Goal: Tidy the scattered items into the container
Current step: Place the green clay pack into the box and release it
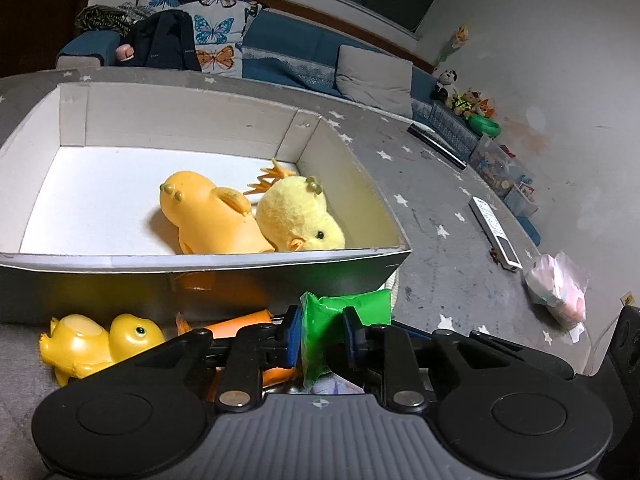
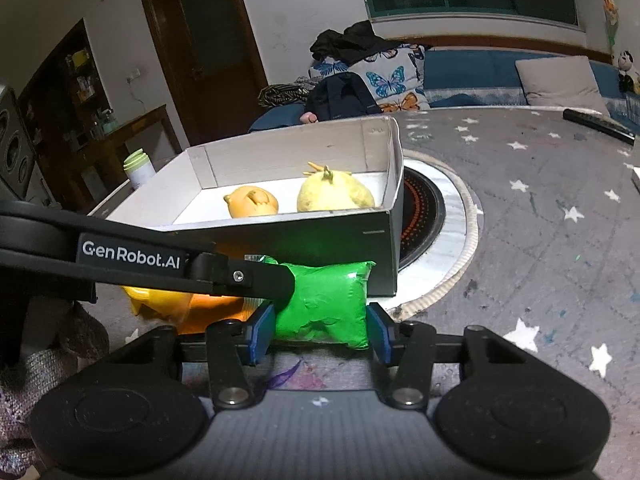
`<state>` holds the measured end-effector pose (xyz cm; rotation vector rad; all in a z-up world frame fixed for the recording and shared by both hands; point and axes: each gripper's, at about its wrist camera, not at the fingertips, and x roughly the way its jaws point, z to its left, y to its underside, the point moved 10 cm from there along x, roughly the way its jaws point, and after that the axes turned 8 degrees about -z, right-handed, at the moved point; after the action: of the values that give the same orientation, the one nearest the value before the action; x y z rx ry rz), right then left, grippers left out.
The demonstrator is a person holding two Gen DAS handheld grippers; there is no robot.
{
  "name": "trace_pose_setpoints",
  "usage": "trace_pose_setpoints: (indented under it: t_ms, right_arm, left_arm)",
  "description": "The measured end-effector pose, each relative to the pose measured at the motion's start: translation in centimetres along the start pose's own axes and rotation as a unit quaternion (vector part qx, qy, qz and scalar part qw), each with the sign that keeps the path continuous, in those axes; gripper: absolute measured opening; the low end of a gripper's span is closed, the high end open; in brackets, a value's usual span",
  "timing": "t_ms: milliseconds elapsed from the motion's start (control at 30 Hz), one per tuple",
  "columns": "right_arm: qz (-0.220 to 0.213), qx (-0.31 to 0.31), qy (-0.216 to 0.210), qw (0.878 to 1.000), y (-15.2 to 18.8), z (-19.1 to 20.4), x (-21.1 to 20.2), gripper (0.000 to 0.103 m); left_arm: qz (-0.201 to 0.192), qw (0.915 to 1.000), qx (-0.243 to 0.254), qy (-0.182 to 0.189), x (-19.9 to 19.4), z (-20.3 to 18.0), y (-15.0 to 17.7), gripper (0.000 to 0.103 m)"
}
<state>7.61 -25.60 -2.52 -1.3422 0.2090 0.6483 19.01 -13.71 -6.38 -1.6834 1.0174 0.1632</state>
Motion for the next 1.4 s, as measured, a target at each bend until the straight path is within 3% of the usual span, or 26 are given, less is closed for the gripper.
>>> trace_pose_setpoints:
  t_ms: [367,800,1100,1400]
  right_arm:
    - [-0.055,-0.022,0.001,0.998,-3.7,1.1,-3.0,0.050]
    - [-0.081,-0.037,-0.004,0.996,-7.8,1.7,0.6,0.050]
    - [-0.058,-0.040,0.003,0.997,-6.6,1.2,3.2,0.050]
    - [-0.062,-0.042,0.006,0.997,-5.6,1.4,2.4,0.051]
  left_arm:
    - [-0.056,0.9980,0.029,0.011,-3.2,-2.3,-3.3,0.024]
    - [-0.088,0.9957,0.024,-0.017,-1.4,-0.8,-8.0,0.024]
    - [-0.069,0.9973,-0.009,-0.026,0.8,1.3,-7.0,0.024]
    - [-0.074,0.9966,-0.018,-0.032,-0.4,2.0,-6.2,0.025]
